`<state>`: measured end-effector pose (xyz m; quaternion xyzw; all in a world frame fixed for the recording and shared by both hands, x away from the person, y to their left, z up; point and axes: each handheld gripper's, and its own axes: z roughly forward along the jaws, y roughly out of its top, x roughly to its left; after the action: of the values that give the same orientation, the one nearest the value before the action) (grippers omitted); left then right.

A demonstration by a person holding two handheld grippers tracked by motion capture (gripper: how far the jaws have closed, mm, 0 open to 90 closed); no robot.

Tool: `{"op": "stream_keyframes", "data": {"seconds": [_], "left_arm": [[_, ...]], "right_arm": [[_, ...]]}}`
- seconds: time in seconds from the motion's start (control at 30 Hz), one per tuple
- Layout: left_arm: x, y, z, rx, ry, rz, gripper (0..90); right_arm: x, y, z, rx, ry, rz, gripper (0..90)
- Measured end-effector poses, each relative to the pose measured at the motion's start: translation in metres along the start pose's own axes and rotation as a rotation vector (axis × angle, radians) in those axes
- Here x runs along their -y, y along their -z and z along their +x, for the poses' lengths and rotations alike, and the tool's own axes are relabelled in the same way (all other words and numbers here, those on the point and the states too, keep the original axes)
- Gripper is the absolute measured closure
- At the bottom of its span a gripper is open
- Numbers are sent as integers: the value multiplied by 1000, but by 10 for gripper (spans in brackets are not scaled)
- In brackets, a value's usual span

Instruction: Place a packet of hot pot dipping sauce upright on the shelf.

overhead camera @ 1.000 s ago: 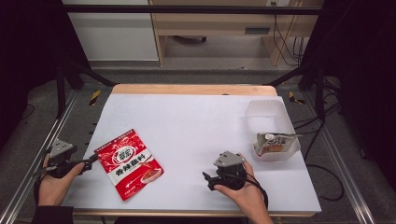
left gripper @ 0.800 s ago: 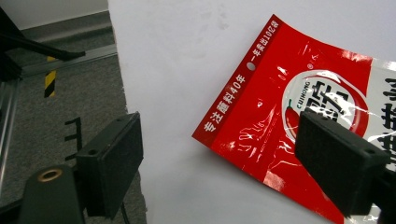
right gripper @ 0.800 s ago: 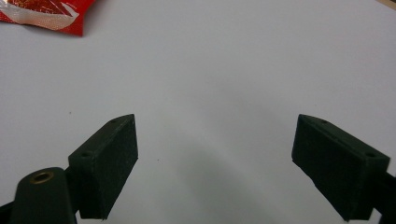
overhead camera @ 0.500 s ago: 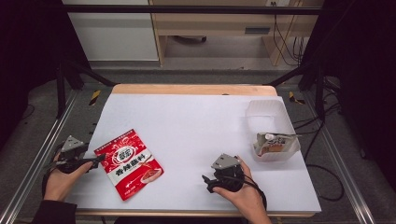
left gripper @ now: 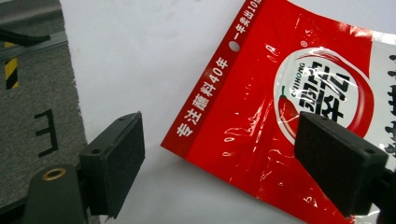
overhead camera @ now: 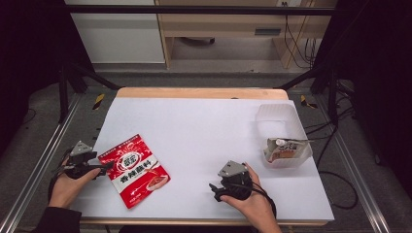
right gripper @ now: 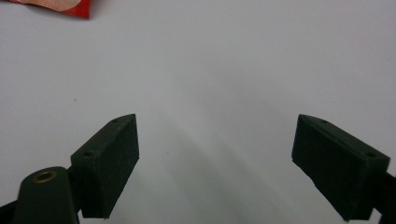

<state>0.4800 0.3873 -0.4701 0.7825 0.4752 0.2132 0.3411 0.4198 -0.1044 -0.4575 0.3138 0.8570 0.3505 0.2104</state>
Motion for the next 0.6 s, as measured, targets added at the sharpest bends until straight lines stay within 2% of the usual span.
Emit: {"op": "stream_keyframes", "data": {"seconds": [0.6], "left_arm": [[1,-7,-2,50,5,33,175]], "right_arm": [[0,0,-1,-10,-4,1,152]]}}
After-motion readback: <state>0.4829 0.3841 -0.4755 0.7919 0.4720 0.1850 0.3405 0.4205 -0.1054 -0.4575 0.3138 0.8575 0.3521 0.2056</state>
